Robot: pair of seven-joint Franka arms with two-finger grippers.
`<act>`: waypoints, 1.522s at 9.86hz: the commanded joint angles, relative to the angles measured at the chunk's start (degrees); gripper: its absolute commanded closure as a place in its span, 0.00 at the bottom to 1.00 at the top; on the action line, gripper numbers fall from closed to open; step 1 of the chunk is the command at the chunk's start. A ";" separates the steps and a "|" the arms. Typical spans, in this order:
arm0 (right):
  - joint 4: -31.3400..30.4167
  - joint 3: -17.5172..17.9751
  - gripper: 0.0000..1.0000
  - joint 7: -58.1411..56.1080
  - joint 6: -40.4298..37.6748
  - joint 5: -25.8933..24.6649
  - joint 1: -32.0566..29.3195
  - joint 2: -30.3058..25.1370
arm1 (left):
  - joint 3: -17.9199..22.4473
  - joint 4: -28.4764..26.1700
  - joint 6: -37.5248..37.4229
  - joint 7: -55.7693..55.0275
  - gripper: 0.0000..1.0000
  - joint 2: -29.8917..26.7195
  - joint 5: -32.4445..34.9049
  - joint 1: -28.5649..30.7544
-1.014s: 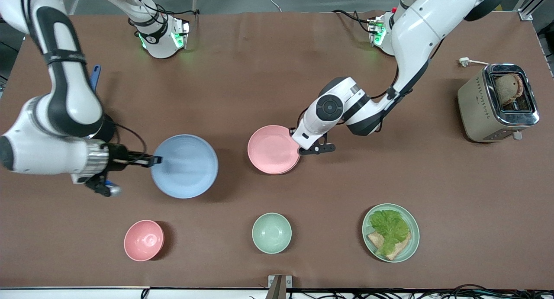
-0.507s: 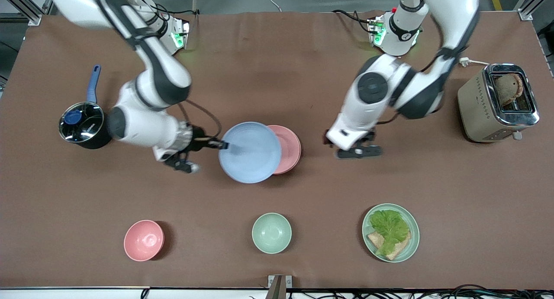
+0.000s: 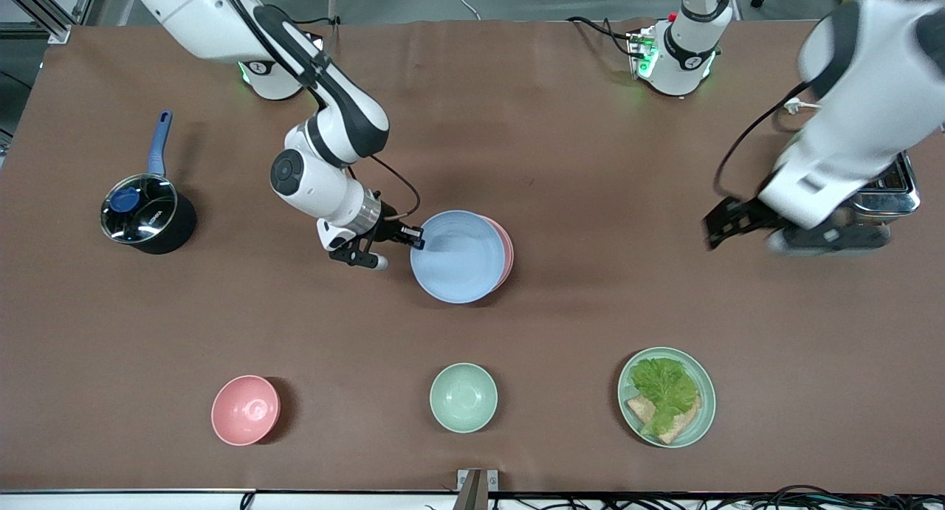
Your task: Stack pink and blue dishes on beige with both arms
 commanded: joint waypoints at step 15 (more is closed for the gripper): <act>16.50 -15.38 0.00 2.49 -43.72 -24.64 -9.49 -24.79 | 9.20 11.78 -24.51 6.85 0.00 -4.06 0.10 0.09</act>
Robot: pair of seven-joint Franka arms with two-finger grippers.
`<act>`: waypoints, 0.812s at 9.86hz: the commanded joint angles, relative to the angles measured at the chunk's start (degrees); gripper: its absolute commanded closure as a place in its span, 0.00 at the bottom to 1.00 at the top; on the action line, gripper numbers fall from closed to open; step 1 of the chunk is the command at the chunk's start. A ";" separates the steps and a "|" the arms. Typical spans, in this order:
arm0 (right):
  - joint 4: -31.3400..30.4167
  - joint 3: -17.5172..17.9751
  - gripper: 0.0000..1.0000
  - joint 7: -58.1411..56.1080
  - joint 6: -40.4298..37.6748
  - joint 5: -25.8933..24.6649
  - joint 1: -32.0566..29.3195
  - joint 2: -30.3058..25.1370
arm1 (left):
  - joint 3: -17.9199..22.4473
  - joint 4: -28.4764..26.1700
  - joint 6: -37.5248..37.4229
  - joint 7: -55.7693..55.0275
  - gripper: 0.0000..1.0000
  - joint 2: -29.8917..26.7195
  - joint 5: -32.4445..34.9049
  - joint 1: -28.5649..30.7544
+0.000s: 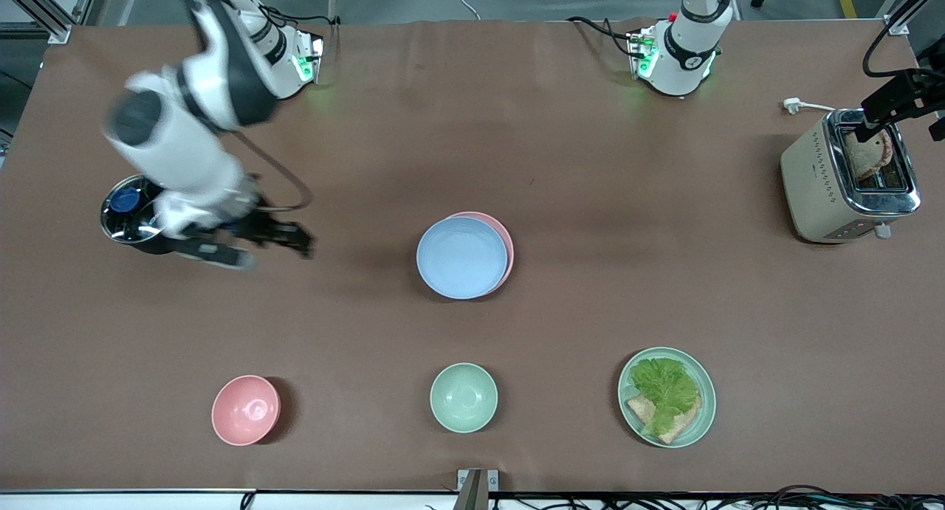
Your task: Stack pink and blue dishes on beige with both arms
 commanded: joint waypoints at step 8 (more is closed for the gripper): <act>24.52 -21.87 0.00 -29.92 -33.13 1.68 0.38 -4.57 | 0.06 -2.17 -0.66 -2.32 0.00 0.21 -0.57 -0.52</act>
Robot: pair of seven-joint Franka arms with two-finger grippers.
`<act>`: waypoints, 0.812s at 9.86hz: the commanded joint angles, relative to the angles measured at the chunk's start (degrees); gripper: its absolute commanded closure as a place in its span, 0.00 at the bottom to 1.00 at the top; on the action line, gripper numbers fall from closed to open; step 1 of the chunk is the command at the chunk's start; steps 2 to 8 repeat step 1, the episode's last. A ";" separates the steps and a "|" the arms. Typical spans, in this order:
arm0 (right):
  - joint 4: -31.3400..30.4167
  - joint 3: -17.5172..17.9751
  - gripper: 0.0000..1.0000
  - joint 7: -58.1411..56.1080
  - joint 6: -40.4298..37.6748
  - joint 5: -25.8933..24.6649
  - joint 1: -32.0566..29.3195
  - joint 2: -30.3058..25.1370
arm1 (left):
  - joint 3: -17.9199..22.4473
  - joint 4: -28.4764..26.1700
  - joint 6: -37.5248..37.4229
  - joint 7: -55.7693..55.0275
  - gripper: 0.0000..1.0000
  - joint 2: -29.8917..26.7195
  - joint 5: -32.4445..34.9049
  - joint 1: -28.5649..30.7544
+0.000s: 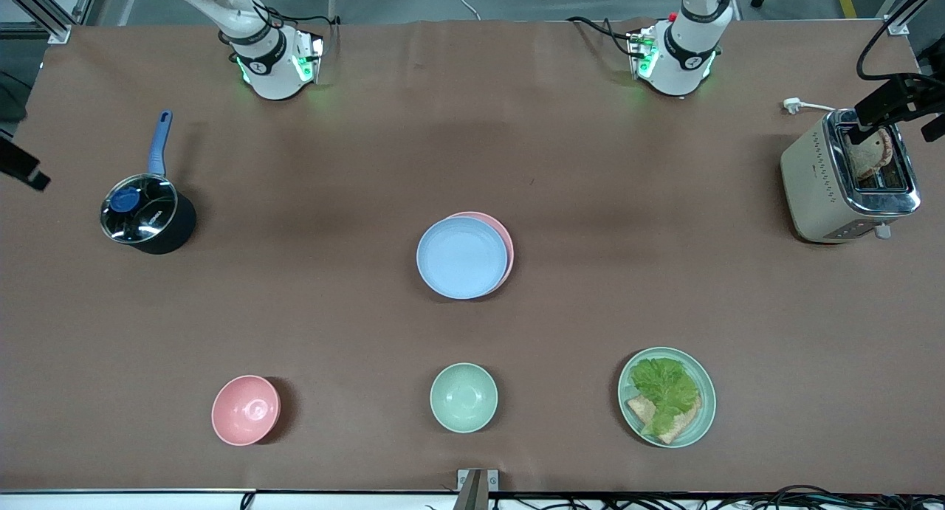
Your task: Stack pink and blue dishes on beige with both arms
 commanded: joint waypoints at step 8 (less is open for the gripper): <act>0.90 -0.65 0.00 -1.92 -1.26 1.25 0.61 0.36 | 0.05 -1.67 -0.48 -0.41 0.00 0.18 -0.57 -0.22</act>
